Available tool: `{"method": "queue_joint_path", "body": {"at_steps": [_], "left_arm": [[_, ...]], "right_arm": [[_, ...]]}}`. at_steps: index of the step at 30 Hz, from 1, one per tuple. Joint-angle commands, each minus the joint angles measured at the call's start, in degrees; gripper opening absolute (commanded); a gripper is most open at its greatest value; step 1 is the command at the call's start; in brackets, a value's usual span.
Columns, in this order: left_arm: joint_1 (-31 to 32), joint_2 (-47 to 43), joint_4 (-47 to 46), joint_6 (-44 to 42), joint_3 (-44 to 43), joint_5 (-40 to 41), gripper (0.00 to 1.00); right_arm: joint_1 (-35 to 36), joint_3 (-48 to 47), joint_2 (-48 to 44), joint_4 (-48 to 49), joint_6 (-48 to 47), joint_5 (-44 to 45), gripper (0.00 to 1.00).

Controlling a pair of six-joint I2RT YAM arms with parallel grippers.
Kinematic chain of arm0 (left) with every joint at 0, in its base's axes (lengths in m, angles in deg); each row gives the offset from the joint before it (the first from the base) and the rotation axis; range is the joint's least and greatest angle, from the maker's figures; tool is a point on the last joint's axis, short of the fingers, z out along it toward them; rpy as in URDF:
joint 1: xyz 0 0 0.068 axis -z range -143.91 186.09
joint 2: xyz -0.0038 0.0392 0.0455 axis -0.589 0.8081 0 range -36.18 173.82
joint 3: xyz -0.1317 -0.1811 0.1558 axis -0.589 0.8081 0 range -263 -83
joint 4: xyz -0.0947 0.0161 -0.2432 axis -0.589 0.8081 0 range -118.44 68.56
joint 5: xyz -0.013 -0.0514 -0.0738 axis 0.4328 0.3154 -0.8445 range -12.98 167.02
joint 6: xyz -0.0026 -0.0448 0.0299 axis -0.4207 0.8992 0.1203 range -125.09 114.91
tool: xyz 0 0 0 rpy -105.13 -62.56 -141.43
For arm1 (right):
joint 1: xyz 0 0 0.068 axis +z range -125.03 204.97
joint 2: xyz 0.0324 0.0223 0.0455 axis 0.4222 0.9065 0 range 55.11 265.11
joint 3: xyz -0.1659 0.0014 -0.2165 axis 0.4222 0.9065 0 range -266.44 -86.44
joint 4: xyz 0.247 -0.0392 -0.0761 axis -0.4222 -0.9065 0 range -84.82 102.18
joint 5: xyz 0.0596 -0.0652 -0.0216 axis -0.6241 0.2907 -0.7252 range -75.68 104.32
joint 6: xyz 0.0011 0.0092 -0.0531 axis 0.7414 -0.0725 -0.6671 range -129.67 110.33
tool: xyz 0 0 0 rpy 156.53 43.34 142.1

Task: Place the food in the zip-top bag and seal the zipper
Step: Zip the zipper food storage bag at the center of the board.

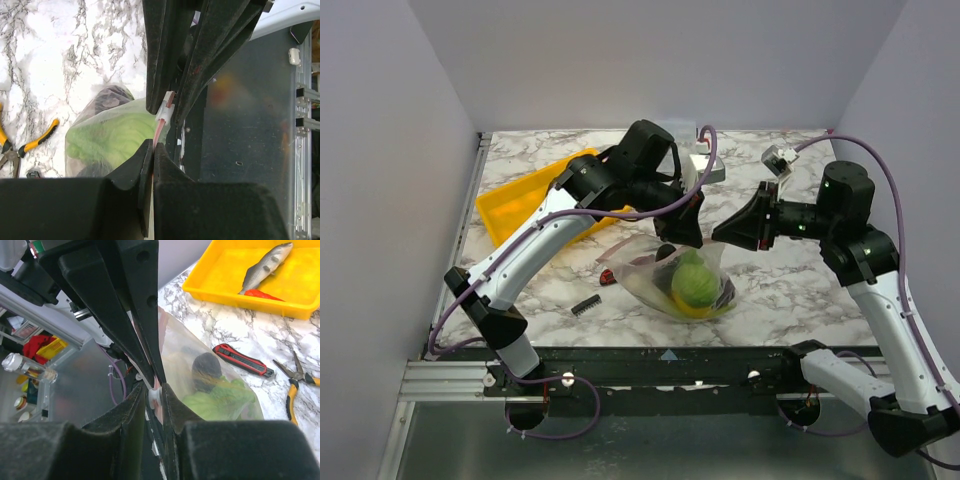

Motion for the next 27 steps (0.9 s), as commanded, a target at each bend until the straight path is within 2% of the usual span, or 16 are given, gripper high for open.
{"method": "queue_joint_path", "body": {"at_steps": [1, 4, 9, 19, 27], "left_arm": [[0.4, 0.7, 1.2, 0.8, -3.4, -1.5, 0.0], [0.4, 1.0, 1.8, 0.7, -4.0, -1.6, 0.0], [0.4, 1.2, 1.7, 0.6, -3.9, -2.3, 0.0], [0.8, 1.3, 0.5, 0.7, -4.0, -4.9, 0.0], [0.9, 1.4, 1.1, 0.2, -5.5, -4.4, 0.0]], "right_arm": [[1.4, -2.0, 0.8, -2.5, -2.0, 0.4, 0.23], [2.2, -2.0, 0.9, -3.0, -2.6, 1.3, 0.21], [3.1, -1.9, 0.8, -3.4, -3.2, 2.6, 0.01], [5.4, -1.1, 1.4, -1.1, -3.7, 4.6, 0.01], [10.1, -2.9, 4.1, -1.5, -4.0, 7.0, 0.01]]}}
